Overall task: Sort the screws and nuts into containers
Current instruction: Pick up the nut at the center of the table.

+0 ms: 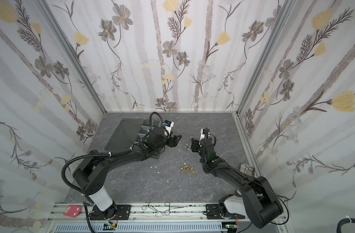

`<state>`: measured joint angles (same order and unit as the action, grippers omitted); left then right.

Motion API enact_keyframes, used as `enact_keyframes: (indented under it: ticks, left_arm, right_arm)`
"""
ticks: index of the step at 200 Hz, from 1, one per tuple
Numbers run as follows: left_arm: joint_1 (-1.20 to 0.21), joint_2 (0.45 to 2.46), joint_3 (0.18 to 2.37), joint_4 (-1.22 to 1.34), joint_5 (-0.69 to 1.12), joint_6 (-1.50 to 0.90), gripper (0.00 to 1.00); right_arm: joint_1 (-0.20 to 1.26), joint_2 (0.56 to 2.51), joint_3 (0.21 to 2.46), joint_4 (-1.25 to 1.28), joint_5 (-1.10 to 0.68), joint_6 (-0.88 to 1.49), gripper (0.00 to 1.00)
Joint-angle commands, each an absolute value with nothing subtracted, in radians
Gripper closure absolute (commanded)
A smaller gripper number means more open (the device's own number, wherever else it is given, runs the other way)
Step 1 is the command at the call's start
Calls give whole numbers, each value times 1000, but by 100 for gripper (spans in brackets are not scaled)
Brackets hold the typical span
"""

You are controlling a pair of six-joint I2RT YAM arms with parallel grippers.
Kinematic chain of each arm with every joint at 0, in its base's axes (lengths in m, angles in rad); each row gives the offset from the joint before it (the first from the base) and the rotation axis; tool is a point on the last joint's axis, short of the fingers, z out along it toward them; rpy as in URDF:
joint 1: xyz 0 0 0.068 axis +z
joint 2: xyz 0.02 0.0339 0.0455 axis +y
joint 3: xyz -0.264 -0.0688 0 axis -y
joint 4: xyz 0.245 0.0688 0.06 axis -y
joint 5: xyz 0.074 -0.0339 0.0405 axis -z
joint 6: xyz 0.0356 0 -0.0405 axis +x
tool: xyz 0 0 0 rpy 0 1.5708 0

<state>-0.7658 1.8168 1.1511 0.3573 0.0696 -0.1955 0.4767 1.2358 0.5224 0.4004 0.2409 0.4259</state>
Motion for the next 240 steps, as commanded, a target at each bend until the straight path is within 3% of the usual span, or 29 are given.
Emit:
enact_keyframes:
  ticks: [1, 54, 74, 85, 140, 188, 240]
  left_arm:
    - [-816, 1926, 1274, 228, 110, -203, 44]
    - [-834, 2128, 1517, -20, 86, -263, 46]
    - [-831, 2170, 1563, -81, 49, -269, 47]
    - [-830, 2190, 1590, -107, 35, -262, 52]
    - [-830, 2258, 1667, -140, 23, -262, 52]
    - [-830, 2314, 1716, -142, 31, -265, 53]
    - [-834, 2348, 1752, -166, 13, -263, 63]
  right_arm:
    - [474, 1169, 435, 428, 363, 449, 38]
    - [474, 945, 156, 650, 392, 345, 32]
    - [474, 972, 131, 704, 352, 296, 30]
    - [473, 997, 123, 738, 331, 310, 30]
    - [476, 1131, 136, 860, 257, 310, 29]
    - [482, 1103, 105, 886, 282, 324, 29]
    - [482, 1093, 104, 893, 282, 332, 28]
